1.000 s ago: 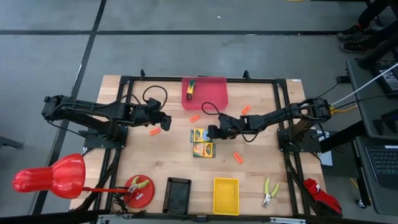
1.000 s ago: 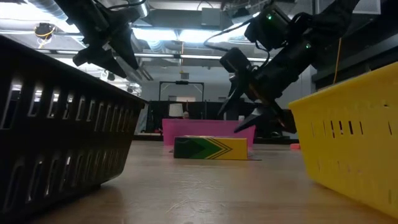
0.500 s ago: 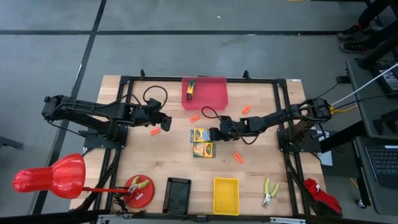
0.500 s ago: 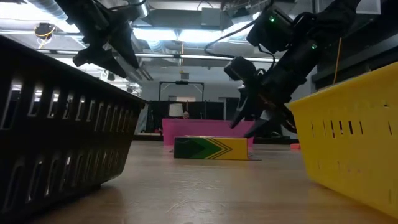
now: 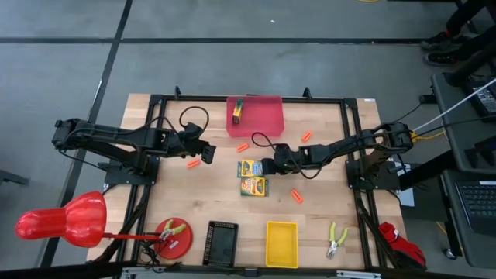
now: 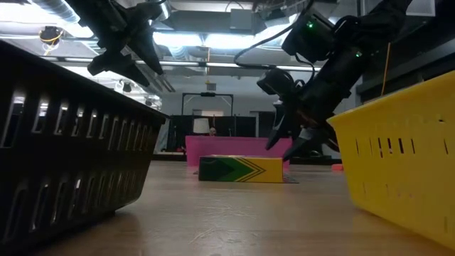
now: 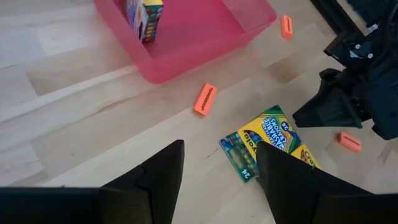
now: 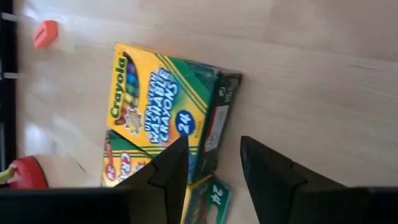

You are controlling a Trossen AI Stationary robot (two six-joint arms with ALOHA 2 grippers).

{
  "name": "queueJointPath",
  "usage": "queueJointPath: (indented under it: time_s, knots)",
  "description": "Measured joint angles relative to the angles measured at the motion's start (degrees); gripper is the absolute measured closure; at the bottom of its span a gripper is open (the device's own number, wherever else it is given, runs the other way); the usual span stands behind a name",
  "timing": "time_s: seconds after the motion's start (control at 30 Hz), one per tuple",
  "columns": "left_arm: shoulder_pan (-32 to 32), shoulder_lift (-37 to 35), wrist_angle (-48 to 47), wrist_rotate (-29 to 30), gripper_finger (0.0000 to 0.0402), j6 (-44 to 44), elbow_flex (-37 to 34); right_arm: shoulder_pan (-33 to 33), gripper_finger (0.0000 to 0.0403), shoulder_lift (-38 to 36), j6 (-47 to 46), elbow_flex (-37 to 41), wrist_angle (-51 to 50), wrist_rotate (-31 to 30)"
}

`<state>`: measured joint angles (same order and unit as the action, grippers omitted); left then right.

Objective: Pick & Place School Supplies
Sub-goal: Put the yellow crayon box into the red bin

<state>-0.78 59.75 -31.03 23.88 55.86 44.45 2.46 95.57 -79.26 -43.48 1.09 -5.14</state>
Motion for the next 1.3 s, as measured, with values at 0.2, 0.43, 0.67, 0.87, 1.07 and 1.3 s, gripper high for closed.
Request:
queueJointPath:
  time_s: [0.2, 0.43, 0.67, 0.87, 1.07, 1.3]
  knots:
    - [0.0, 0.0, -0.02, 0.0, 0.0203, -0.1, 0.0, -0.06, 0.0254, 0.0, -0.22, 0.0, 0.19, -0.42]
    - [0.0, 0.0, -0.02, 0.0, 0.0203, -1.13, 0.0, -0.59, 0.0254, 0.0, -0.2, 0.0, 0.19, -0.64]
    - [0.0, 0.0, -0.02, 0.02, 0.0203, -1.39, 0.0, -0.55, 0.0254, 1.41, -0.27, -0.02, 1.73, 1.24]
    - [-0.02, 0.0, -0.02, -0.04, 0.0203, -2.04, 0.02, -0.52, 0.0254, 3.59, -1.56, -0.09, 2.26, 1.73]
    - [-0.02, -0.02, -0.01, -1.19, 0.0203, -2.06, 0.02, -0.48, 0.0254, 3.8, -1.71, -0.24, -0.05, 1.28]
    - [-0.02, -0.02, 0.26, -1.46, 0.0203, -2.06, 0.02, -0.38, 0.0254, 3.52, -1.27, -0.2, -1.63, 1.48]
